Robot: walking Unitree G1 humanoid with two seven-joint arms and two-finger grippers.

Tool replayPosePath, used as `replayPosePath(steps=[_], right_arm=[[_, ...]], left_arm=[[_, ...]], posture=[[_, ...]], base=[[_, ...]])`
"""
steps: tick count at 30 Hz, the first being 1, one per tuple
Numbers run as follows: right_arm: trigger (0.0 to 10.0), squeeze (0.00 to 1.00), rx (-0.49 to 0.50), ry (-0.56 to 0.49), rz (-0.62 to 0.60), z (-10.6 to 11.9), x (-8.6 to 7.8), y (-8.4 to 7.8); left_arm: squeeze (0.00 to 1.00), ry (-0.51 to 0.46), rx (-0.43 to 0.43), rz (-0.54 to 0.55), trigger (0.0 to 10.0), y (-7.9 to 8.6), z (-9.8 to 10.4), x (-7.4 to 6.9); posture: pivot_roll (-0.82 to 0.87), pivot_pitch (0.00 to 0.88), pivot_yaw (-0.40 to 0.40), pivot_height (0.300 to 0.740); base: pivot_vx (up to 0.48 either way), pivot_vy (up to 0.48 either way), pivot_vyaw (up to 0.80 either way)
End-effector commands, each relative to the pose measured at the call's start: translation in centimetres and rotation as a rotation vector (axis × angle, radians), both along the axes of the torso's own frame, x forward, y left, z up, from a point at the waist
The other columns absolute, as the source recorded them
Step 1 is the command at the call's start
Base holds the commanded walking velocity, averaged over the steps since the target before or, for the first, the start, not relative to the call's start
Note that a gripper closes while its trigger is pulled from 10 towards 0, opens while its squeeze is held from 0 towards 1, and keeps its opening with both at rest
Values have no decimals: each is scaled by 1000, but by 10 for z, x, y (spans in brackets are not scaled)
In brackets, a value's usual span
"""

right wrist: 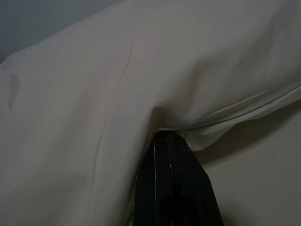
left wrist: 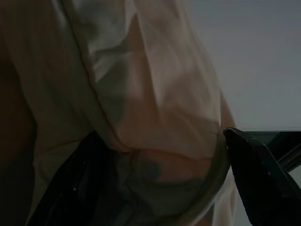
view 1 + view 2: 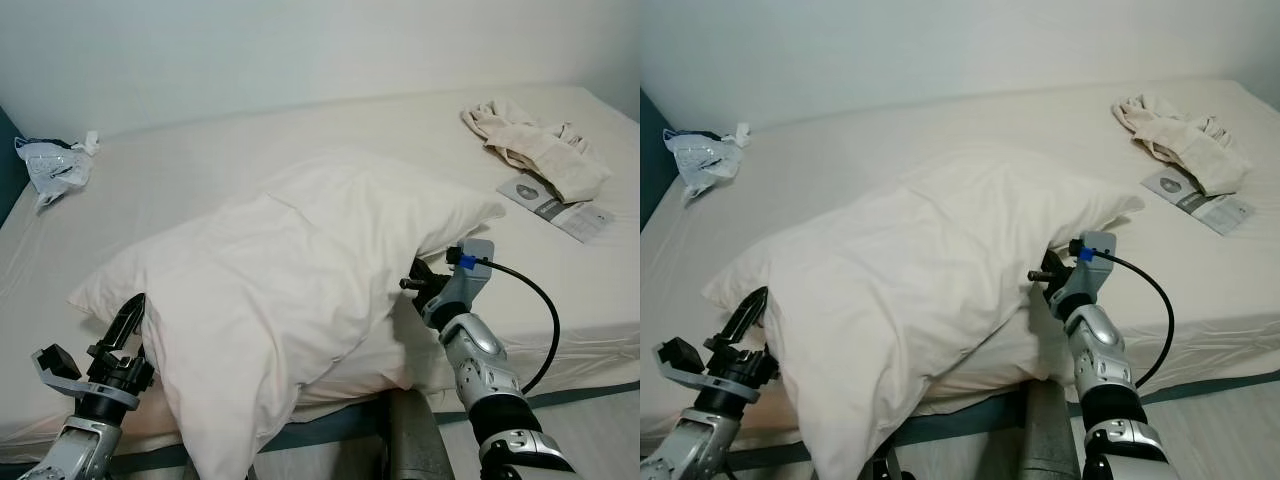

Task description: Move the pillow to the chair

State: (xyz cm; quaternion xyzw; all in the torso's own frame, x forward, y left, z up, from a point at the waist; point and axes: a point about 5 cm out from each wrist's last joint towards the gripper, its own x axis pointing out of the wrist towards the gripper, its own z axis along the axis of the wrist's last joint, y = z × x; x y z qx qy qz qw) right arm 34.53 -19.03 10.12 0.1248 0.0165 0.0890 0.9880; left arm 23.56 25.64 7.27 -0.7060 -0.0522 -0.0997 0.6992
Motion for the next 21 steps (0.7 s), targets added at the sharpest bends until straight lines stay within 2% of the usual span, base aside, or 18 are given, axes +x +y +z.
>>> replayPosePath(steps=[1, 4, 7, 8, 9, 10, 12, 13, 14, 15, 16, 18, 19, 21], right_arm=[[10000, 0, -8, 8, 45, 0, 2, 11], [10000, 0, -7, 7, 46, 1, 2, 10], [10000, 0, -9, 6, 47, 1, 3, 10], [10000, 0, -10, 6, 48, 1, 3, 10], [10000, 0, -12, 7, 50, 1, 3, 10], [10000, 0, -12, 7, 50, 1, 3, 10], [10000, 0, -13, 8, 52, 1, 3, 10], [10000, 0, -13, 8, 52, 1, 3, 10], [10000, 0, -14, 9, 54, 1, 3, 10], [10000, 0, -14, 8, 56, 1, 3, 11], [10000, 0, -14, 8, 57, 2, 4, 11], [10000, 0, -14, 8, 57, 2, 4, 11], [10000, 0, -13, 7, 59, 2, 4, 13], [10000, 0, -12, 7, 60, 2, 4, 13]], left_arm=[[0, -20, -45, 50, 10000, 3, 3, 4], [0, -42, -114, 127, 10000, 10, 6, 8], [0, -30, -116, 137, 10000, 10, 6, 12], [0, 9, -46, 75, 10000, 2, 5, 16], [0, 63, 127, -23, 10000, -11, 3, 20], [0, 63, 127, -23, 10000, -11, 3, 20], [0, 120, 512, -184, 10000, -40, -1, 27], [0, 120, 512, -184, 10000, -40, -1, 27], [0, 110, 606, -213, 10000, -50, 0, 30], [0, 110, 652, -238, 10000, -57, 1, 34], [0, 96, 660, -243, 10000, -61, 5, 39], [0, 96, 660, -243, 10000, -61, 5, 39], [0, 78, 704, -287, 10000, -68, 10, 45], [0, 65, 777, -328, 10000, -76, 11, 49]], posture=[[-64, 158, 46, 587], [-66, 155, 45, 587], [-65, 152, 44, 587], [-65, 153, 43, 587], [-66, 152, 41, 587], [-66, 152, 41, 587], [-63, 154, 38, 587], [-63, 154, 38, 587], [-62, 155, 39, 587], [-62, 155, 39, 587], [-62, 157, 40, 587], [-62, 157, 40, 587], [-59, 157, 39, 587], [-58, 159, 39, 587]], base=[[0, 0, 0], [0, 0, 0], [0, 0, 0], [0, 0, 0], [0, 0, 0], [0, 0, 0], [0, 0, 0], [0, 0, 0], [0, 0, 0], [0, 0, 0], [0, 0, 0], [0, 0, 0], [0, 0, 0], [0, 0, 0]])
